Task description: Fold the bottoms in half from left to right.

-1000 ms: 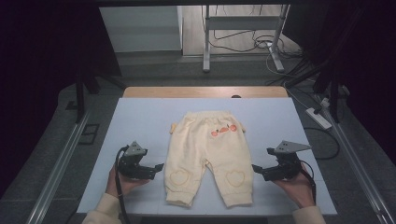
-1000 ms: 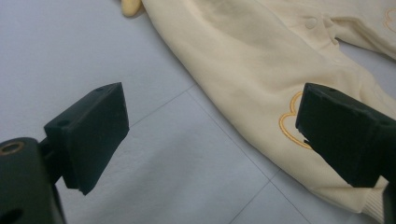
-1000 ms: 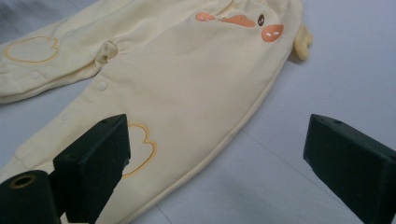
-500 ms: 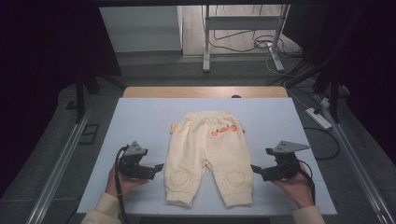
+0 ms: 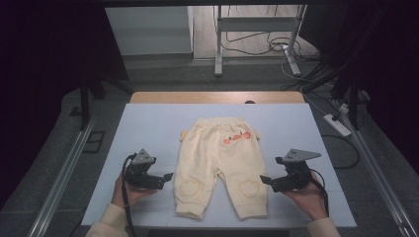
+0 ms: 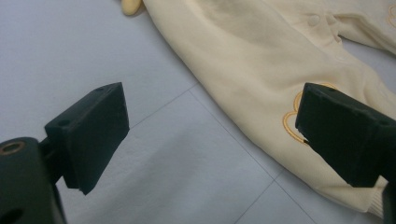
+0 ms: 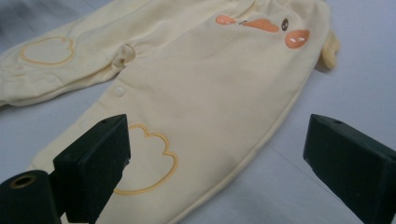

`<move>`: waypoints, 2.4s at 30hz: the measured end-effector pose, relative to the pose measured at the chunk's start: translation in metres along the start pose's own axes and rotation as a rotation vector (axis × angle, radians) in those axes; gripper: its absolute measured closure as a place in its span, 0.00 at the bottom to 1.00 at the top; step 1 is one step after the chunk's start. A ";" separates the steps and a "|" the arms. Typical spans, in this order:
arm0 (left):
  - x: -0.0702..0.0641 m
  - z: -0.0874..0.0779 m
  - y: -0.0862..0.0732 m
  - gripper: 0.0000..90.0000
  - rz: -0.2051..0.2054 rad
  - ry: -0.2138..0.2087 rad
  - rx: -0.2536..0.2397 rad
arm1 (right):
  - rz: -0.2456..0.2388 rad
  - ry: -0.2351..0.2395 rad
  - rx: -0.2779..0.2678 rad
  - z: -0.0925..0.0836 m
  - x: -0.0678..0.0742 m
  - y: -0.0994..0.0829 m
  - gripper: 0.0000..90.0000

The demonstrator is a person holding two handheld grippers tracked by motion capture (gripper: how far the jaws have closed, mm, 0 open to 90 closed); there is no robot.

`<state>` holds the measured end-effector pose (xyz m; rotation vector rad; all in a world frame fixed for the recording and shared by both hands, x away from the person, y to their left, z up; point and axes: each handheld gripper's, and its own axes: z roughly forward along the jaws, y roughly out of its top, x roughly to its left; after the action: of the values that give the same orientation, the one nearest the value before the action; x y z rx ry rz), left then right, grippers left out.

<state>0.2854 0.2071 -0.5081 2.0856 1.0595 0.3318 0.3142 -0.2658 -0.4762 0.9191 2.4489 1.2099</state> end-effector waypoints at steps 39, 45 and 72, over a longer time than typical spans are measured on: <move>0.000 0.002 0.001 0.11 0.003 0.009 -0.002 | -0.104 0.111 0.056 0.052 0.045 0.028 0.09; 0.000 0.002 0.001 0.11 0.004 0.010 -0.002 | -0.112 0.131 0.060 0.060 0.052 0.032 0.09; 0.002 0.005 0.003 0.11 0.003 0.012 0.005 | -0.139 0.266 0.076 0.101 0.092 0.053 0.09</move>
<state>0.2907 0.2048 -0.5097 2.0916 1.0658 0.3445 0.3151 -0.1200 -0.4930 0.6277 2.7303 1.2693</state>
